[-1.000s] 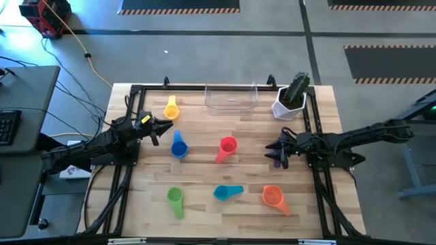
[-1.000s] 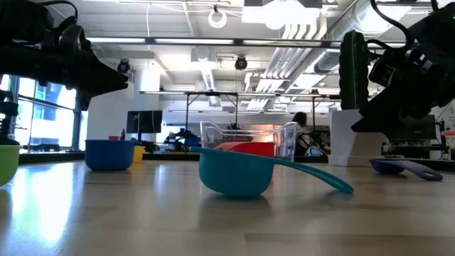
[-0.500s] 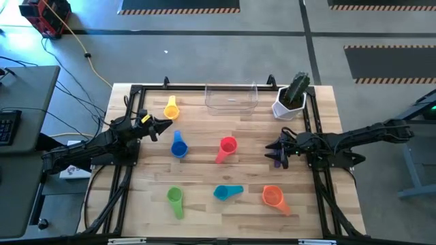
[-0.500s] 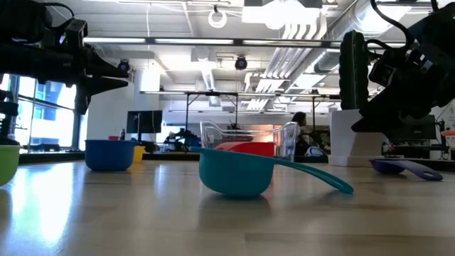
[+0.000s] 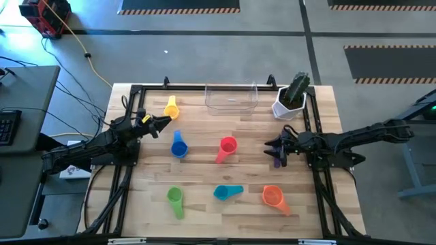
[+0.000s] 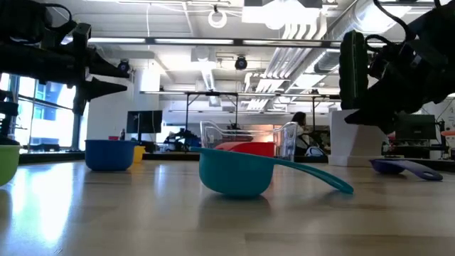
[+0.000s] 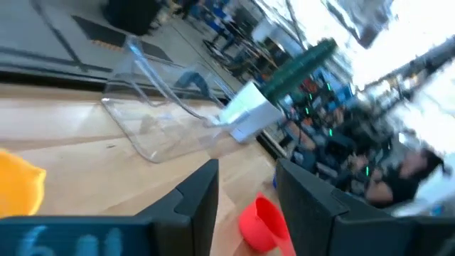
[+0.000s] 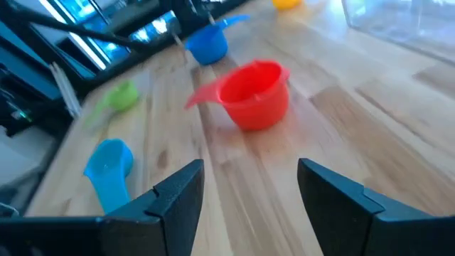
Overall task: Nest measuring cups in basket
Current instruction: Stack the red measuring cup on top of the orange measuring cup
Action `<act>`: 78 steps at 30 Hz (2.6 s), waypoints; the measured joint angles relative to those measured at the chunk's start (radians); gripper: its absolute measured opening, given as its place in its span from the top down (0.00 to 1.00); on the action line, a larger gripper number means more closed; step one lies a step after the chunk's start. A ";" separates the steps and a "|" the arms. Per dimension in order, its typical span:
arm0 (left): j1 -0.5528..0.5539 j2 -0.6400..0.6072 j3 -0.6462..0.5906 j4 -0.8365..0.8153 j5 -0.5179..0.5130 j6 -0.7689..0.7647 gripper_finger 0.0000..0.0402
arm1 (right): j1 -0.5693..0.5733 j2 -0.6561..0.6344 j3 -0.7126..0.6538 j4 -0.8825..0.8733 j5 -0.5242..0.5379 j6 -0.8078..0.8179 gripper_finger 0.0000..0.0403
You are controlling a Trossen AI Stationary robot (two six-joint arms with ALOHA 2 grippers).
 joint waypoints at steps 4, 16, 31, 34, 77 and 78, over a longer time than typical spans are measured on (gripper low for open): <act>0.000 0.000 0.000 0.046 -0.028 -0.004 0.66 | 0.000 0.000 0.014 0.053 0.000 0.000 0.46; 0.000 0.017 0.131 0.158 0.048 0.029 0.67 | 0.000 0.000 0.065 0.393 0.009 0.000 0.46; 0.000 0.386 0.436 0.106 0.093 0.210 0.67 | 0.000 0.000 0.223 0.486 0.007 0.001 0.46; 0.000 0.477 0.492 0.095 0.113 0.232 0.67 | 0.000 0.000 0.265 0.484 -0.015 -0.005 0.46; -0.303 1.229 0.881 -0.085 0.098 -0.165 0.67 | 0.000 0.001 0.436 0.195 -0.025 0.000 0.46; -0.305 1.243 0.880 -0.086 0.096 -0.183 0.67 | 0.000 0.001 0.436 0.189 -0.025 0.001 0.46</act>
